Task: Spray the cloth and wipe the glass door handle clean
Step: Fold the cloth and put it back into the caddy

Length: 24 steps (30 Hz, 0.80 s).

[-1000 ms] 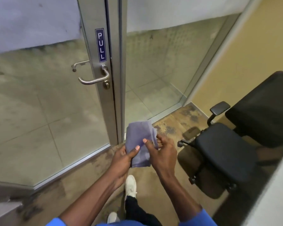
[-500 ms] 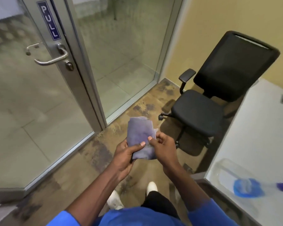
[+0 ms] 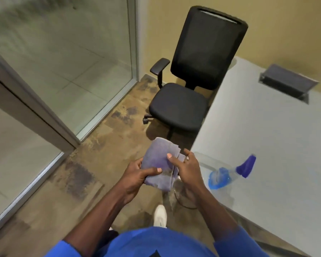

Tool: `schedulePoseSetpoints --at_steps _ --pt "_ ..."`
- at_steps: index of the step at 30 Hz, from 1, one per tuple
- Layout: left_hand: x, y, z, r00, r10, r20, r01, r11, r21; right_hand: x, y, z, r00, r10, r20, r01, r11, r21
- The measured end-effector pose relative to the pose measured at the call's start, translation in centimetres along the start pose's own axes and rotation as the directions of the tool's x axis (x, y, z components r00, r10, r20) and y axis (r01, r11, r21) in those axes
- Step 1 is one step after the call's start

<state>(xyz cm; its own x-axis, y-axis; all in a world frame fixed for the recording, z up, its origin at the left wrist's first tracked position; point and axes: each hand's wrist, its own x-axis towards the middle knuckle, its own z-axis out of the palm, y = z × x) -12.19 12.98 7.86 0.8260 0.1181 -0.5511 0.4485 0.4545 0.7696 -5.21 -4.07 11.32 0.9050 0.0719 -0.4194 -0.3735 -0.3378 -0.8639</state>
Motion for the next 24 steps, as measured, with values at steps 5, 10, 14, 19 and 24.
schedulePoseSetpoints --at_steps 5,10,14,19,24 --pt "2.8 -3.1 6.8 0.998 -0.058 0.028 0.054 0.993 0.106 2.0 2.6 -6.6 0.997 0.059 -0.043 -0.061 0.998 -0.029" --pt "4.1 -6.4 10.4 0.989 0.012 -0.145 0.039 0.939 0.342 4.5 4.1 -8.7 0.991 -0.07 -0.116 0.024 0.934 -0.357" --pt "4.6 -7.9 11.4 0.983 0.118 -0.138 -0.016 0.814 0.581 6.7 5.7 -8.9 0.985 -0.073 -0.154 -0.016 0.861 -0.509" --pt "5.4 -8.8 13.1 0.972 0.224 -0.07 -0.106 0.685 0.721 7.6 7.7 -8.3 0.98 -0.066 -0.186 -0.06 0.799 -0.599" --pt "6.3 -9.4 14.4 0.974 0.224 0.037 -0.157 0.545 0.824 8.6 9.5 -8.7 0.982 -0.061 -0.178 -0.097 0.646 -0.757"
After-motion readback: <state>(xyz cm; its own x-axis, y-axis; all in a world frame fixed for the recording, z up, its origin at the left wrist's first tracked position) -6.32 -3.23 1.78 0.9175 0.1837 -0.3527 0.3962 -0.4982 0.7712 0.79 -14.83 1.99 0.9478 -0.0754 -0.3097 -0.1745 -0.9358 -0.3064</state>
